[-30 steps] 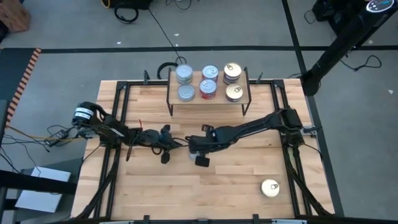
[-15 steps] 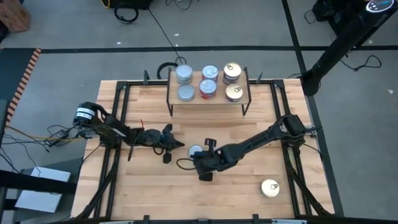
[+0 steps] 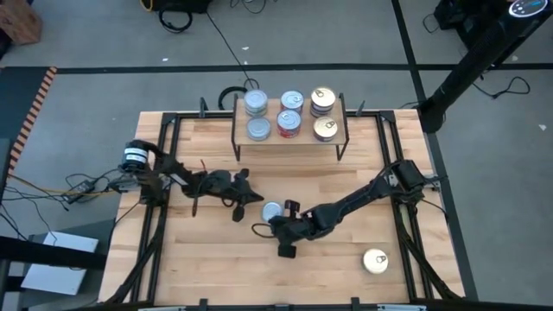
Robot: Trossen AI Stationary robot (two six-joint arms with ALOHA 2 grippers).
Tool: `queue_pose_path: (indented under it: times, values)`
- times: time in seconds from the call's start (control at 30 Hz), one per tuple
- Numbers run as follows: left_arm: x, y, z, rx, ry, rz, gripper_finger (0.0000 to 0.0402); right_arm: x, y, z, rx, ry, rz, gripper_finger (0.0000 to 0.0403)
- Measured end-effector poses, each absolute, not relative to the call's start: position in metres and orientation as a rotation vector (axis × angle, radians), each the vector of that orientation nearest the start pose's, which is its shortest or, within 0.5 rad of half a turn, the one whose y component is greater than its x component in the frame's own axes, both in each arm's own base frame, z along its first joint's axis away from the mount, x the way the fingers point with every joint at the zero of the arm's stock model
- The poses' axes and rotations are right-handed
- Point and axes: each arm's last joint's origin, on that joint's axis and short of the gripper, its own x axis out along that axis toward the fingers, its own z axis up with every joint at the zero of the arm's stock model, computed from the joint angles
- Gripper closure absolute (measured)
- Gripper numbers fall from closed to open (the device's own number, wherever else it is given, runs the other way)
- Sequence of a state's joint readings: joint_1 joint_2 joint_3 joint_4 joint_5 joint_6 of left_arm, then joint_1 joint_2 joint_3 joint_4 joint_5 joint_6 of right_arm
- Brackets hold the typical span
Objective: Stack canned seafood by type on shelf
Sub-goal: Stack the green and white tuna can on top of the green and white tuna can on the shelf
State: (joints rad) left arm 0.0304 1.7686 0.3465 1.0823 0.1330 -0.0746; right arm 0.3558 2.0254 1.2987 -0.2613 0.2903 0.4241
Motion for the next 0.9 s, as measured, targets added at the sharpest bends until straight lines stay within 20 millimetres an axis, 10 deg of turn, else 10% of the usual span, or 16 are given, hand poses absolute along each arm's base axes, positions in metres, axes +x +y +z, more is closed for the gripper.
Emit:
queue_pose_path:
  times: [0.43, 0.9]
  values:
    - [0.287, 0.005, 0.075, -0.127, 0.394, -0.129, 0.0401, 0.393, 0.118, 0.138, 0.075, 0.883, -0.201, 0.04]
    - [0.282, 0.002, 0.072, -0.132, 0.432, -0.163, 0.0401, 0.383, 0.109, 0.175, 0.044, 0.803, -0.322, 0.04]
